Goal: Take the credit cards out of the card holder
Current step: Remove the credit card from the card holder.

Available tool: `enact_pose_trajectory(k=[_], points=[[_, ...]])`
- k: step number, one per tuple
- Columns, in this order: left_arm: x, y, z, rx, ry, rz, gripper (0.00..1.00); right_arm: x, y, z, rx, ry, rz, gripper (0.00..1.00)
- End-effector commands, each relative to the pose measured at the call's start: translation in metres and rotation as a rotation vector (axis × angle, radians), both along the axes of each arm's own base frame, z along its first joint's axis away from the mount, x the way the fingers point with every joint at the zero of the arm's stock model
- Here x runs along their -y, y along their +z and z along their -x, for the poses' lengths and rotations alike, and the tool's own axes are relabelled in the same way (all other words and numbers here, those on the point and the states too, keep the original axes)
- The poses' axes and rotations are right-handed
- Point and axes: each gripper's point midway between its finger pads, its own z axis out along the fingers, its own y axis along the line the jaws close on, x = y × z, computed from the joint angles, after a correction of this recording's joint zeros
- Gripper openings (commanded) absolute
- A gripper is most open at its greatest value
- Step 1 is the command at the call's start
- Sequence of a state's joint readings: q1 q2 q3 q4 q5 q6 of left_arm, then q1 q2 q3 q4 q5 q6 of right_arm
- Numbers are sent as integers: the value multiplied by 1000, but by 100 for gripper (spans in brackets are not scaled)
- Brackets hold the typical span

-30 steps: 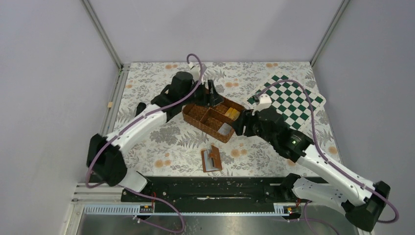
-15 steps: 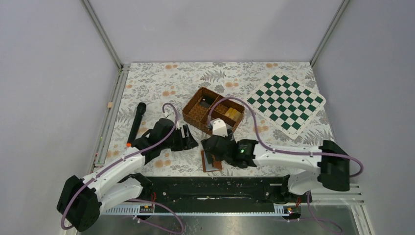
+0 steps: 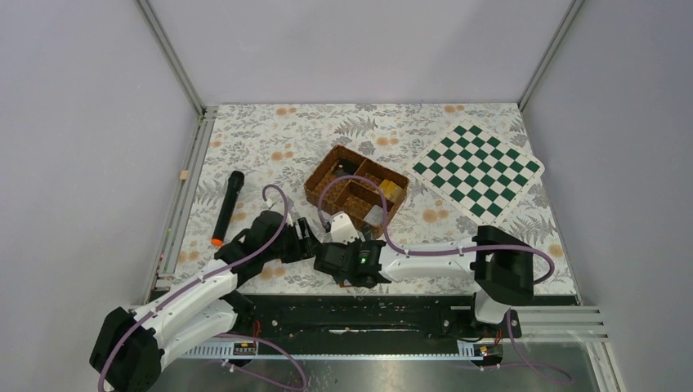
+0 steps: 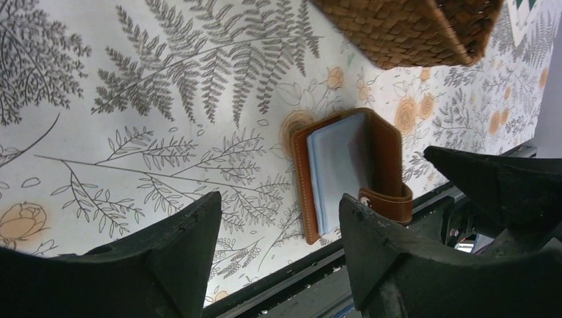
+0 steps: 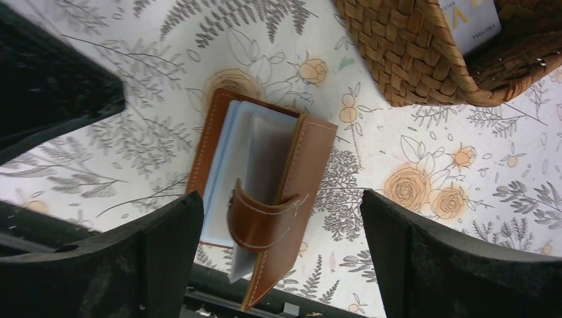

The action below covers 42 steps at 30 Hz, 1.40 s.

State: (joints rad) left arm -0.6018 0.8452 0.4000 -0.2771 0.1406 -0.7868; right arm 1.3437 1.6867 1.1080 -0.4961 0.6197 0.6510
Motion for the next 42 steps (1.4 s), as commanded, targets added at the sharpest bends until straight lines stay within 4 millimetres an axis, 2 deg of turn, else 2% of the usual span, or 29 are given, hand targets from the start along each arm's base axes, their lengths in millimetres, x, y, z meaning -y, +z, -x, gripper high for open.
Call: enact_pose_trajectory(k=[1,4,7,11,14,20,27,31,36,42], points=[[1,-1,-5,20,33,26,64,9,2,-9,61,-64,47,94],[-1,-5,-4,13,30,15,64,11,-3,-9,65,-62,47,89],[1,-5,-3,12,23,25,63,12,-7,-7,59,-70,0,78],[9,-1,-3,24,-10,62,62,18,-8,-8,54,-92,-76,48],[15,-1,-2,18,-33,82,60,34,-12,-11,47,-131,-115,32],[33,1,2,16,-96,112,58,43,-14,-3,28,-99,-339,24],[65,-1,10,43,-196,128,65,52,-10,2,-4,-114,-511,15],[74,-14,15,17,-220,108,65,62,-13,0,-21,-144,-627,13],[78,-26,15,13,-210,54,62,71,-20,4,-58,-153,-699,12],[88,-9,17,38,-227,89,57,74,-26,9,-96,-162,-744,12]])
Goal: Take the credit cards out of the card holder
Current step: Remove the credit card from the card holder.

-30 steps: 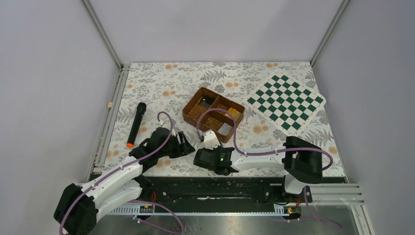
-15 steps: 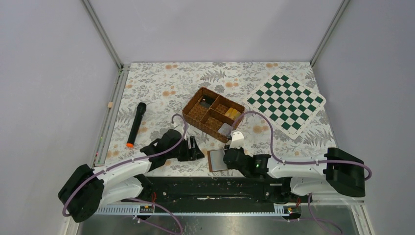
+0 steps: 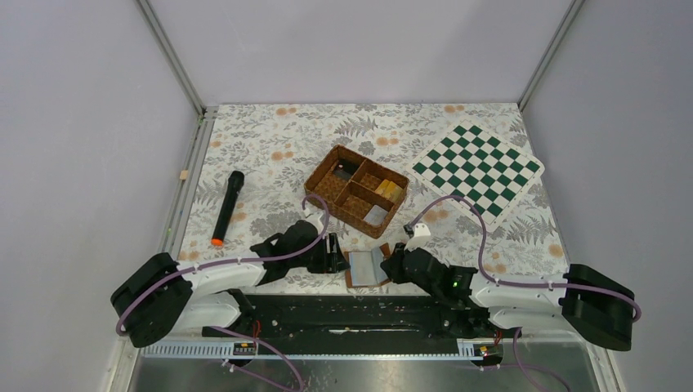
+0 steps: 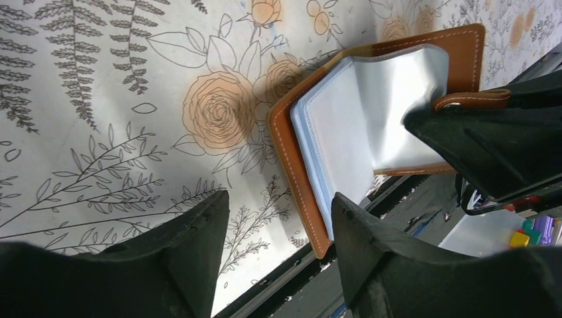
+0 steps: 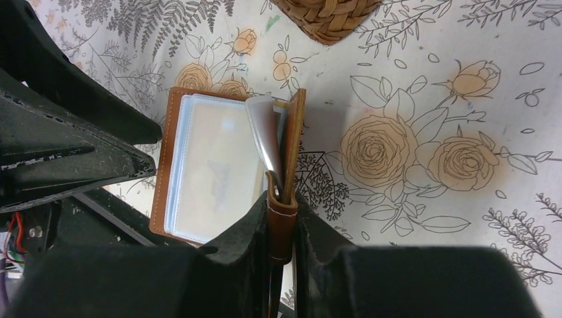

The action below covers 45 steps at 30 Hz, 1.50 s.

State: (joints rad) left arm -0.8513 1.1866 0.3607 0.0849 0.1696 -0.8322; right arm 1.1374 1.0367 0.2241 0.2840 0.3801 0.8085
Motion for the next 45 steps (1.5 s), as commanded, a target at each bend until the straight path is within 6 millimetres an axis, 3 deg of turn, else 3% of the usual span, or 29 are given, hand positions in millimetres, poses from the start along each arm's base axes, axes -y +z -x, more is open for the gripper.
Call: enact_pose_trajectory(k=[1,6,9,18,26,33,42,45], points=[[20,38,-15,90,15,89,57,-6,5,4,-25,3,-77,12],[23,68,-11,149,26,162,56,-2,15,2,-8,-13,-91,11],[26,76,-10,172,15,200,55,-1,16,2,-6,-20,-100,11],[42,42,-8,100,-29,176,31,1,0,5,-46,-35,-94,12],[36,18,-8,76,-12,94,31,10,-18,9,-98,-54,-132,12],[35,13,-8,74,-15,81,31,13,-23,8,-110,-63,-121,13],[25,0,-6,64,5,37,23,22,-40,10,-172,-114,-132,13],[26,4,-6,74,3,54,33,22,-41,10,-176,-112,-128,13]])
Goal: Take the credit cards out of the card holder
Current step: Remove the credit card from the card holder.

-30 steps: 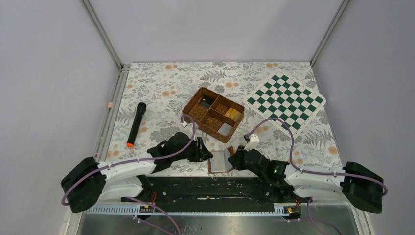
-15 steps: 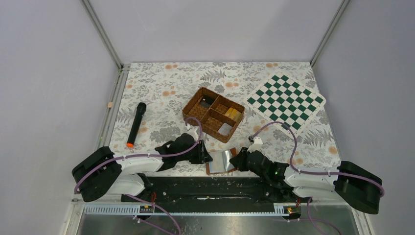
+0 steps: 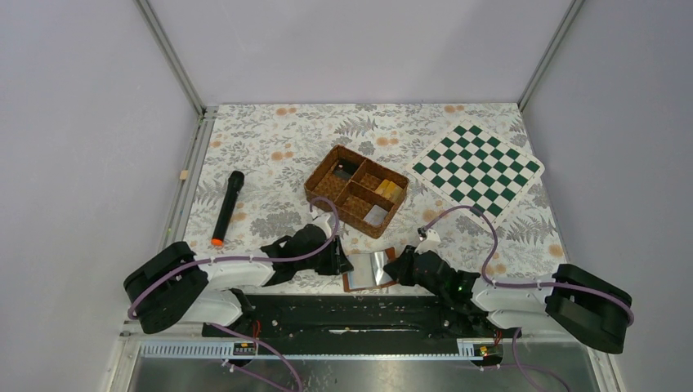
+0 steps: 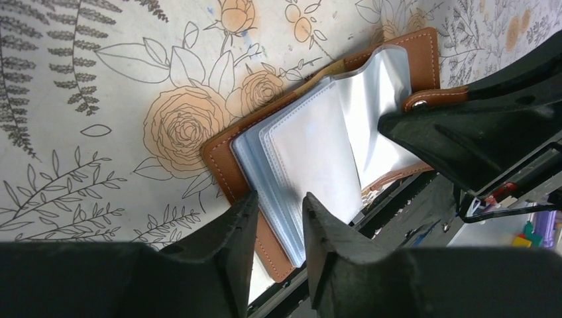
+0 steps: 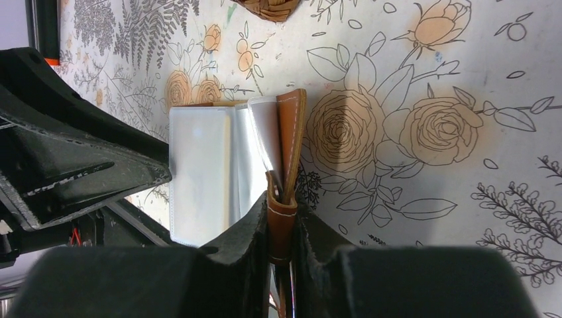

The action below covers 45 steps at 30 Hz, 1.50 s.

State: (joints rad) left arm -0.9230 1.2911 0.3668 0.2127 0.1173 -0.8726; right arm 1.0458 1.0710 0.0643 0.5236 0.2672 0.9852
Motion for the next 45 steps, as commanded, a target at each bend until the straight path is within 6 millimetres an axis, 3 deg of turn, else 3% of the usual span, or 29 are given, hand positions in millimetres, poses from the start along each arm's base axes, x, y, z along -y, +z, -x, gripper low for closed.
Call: enact_pose_trajectory(k=[1,4,10,17,31,39,45], points=[[5,13,-7,59,11,42,36,11,-19,7,-50,-9,52,13],[3,15,-8,66,22,43,37,11,-21,6,-56,-11,52,13],[-9,15,-12,80,59,-12,25,11,-24,7,-67,-14,56,13],[-16,17,-10,85,72,-22,24,11,-23,6,-66,-16,51,13],[-5,2,-7,37,41,-36,22,8,-20,6,-65,-5,36,13],[9,15,-4,35,10,37,23,4,-20,8,-67,10,23,15],[13,23,-2,41,1,50,23,2,-18,9,-67,23,17,23]])
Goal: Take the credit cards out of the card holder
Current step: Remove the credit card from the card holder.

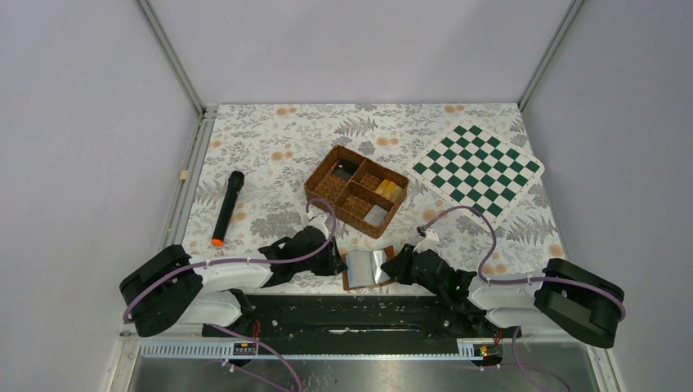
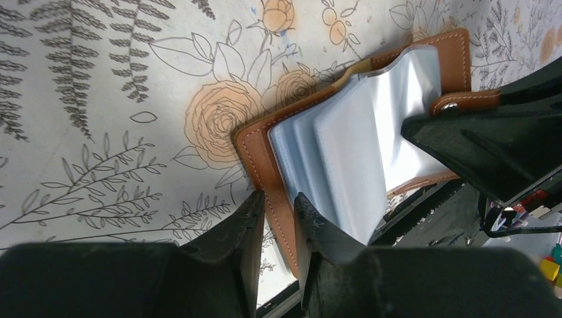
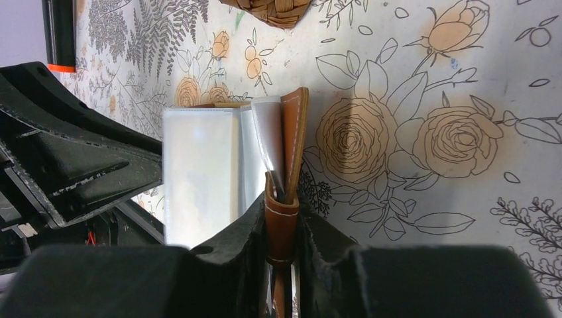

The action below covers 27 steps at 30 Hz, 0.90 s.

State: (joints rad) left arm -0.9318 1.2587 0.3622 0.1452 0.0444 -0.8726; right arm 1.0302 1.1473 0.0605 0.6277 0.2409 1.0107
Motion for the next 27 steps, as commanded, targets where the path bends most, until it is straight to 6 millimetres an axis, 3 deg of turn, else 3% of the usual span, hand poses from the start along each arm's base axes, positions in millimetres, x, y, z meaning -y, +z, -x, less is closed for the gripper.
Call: enact_pose_trajectory(k=[1,4,8,12,16,21,27], points=[[25,30,1,28,-44,106,23,8,-17,12,-53,36,58,23],[25,35,2,36,-43,103,25,4,-12,13,-54,57,60,26],[26,38,2,41,-50,100,26,2,-4,10,-36,63,65,43],[29,39,5,42,-58,98,27,8,3,8,-18,51,96,44],[29,38,4,42,-54,87,28,10,5,7,-13,38,94,35],[35,36,5,39,-69,98,32,8,-1,10,-36,34,60,15],[38,31,7,29,-72,104,34,7,-6,12,-53,22,19,6]])
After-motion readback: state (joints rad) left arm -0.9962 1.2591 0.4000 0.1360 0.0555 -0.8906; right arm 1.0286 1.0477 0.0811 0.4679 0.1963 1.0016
